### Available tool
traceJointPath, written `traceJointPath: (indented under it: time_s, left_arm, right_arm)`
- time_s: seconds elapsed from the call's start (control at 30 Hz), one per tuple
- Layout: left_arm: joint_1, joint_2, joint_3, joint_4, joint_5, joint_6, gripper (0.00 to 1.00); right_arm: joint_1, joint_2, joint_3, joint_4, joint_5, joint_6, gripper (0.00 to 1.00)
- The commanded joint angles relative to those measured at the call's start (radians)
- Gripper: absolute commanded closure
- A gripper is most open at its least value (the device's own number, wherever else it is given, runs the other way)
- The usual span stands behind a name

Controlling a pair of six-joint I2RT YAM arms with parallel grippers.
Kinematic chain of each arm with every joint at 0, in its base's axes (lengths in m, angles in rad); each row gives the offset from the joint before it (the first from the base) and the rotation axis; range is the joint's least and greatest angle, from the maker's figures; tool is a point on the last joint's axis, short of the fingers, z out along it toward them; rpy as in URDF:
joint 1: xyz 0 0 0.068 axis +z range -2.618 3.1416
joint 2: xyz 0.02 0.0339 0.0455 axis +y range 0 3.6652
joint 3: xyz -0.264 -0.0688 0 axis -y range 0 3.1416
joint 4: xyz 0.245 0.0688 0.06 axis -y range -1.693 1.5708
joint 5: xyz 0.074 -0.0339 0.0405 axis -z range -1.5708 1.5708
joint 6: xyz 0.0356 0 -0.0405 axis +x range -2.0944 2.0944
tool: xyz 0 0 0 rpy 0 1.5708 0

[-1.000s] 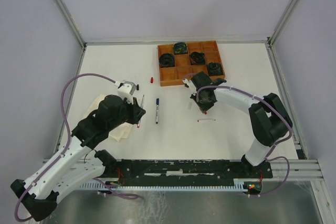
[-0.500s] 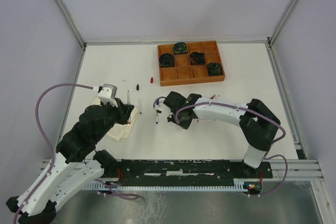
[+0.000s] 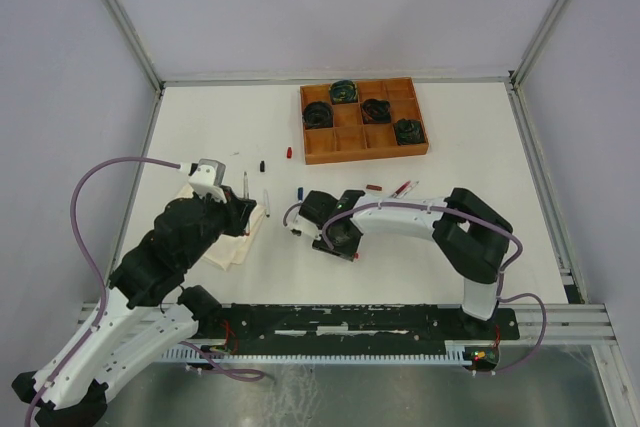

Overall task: Insert the pens into the pen caps
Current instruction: Place the pen cap at the center of the board.

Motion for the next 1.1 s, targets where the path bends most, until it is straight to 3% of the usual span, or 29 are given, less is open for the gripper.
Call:
traceJointPath:
  time_s: [0.0, 0.17, 0.63, 1.07]
  left_arm:
    - [0.002, 0.003, 0.004, 0.027, -0.013, 0.02, 0.97]
    - [0.002, 0.002, 0.004, 0.027, -0.01, 0.022, 0.97]
    - [0.003, 0.013, 0.004, 0.028, -0.01, 0.02, 0.97]
    - [0.002, 0.014, 0.004, 0.027, -0.01, 0.019, 0.97]
  right_arm:
    - [0.001, -0.084, -0.002, 0.049, 0.016, 0.046, 0.53]
    - [0.001, -0.182, -0.066, 0.113, 0.008, 0.177, 0.47]
    - [0.088, -0.281, -0.268, 0.323, -0.021, 0.789, 0.34]
    - [0.092, -0.189, -0.275, 0.295, 0.09, 0.898, 0.23]
